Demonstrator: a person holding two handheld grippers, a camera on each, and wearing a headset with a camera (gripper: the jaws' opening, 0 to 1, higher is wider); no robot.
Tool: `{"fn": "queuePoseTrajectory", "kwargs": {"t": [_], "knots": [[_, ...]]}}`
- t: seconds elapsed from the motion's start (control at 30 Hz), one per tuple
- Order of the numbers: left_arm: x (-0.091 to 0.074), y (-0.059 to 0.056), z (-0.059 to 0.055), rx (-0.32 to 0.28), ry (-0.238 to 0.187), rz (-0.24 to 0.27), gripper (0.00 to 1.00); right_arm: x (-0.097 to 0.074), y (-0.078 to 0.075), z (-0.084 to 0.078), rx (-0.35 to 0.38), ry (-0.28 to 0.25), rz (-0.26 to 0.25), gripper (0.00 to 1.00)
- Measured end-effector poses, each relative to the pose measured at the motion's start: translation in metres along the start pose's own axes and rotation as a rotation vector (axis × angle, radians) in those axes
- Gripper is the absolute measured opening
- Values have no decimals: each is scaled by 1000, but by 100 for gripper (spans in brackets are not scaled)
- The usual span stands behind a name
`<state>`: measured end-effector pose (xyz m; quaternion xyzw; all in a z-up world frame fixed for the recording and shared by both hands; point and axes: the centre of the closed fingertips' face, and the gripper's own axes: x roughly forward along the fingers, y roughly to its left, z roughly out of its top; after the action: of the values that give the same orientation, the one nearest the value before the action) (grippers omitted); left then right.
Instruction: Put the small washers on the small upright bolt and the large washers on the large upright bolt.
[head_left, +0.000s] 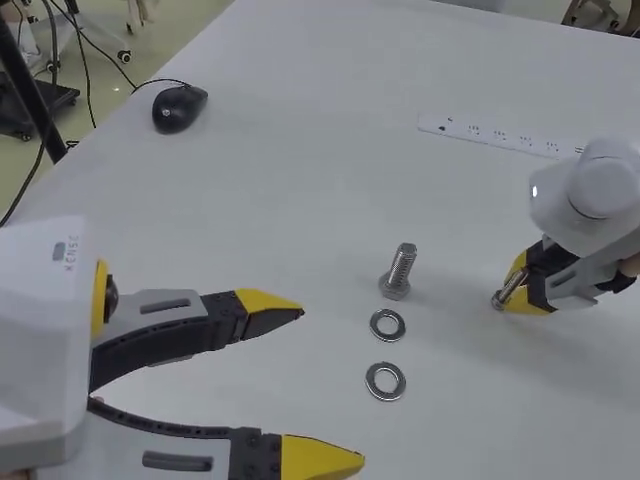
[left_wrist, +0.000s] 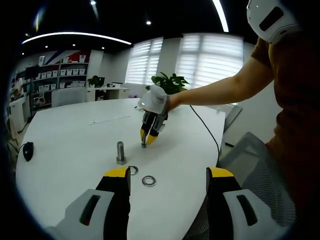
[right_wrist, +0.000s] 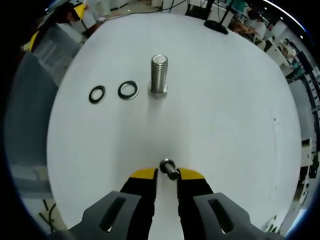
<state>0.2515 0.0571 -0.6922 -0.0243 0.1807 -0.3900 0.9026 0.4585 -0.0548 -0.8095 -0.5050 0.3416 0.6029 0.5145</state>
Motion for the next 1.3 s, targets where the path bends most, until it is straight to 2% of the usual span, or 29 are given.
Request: {"fn": "queuePoseTrajectory", "kwargs": {"t": [0.2, 0.4, 0.6, 0.9, 1.3], "knots": [[-2, -2, 3, 15, -2, 0, 60, -12, 5, -4, 23, 1, -21, 16], [-6, -8, 12, 36, -18, -7, 61, -20, 20, -6, 34, -6, -24, 16], [-7, -16, 14, 59, -12, -12, 60, -27, 39, 1, 20, -20, -28, 16], [-11, -23, 11, 75, -16, -13, 61, -23, 70, 21, -14, -43, 1, 16], [-18, -23, 11, 79, -27, 3, 61, -4, 99, 64, -98, -93, 62, 16]]}}
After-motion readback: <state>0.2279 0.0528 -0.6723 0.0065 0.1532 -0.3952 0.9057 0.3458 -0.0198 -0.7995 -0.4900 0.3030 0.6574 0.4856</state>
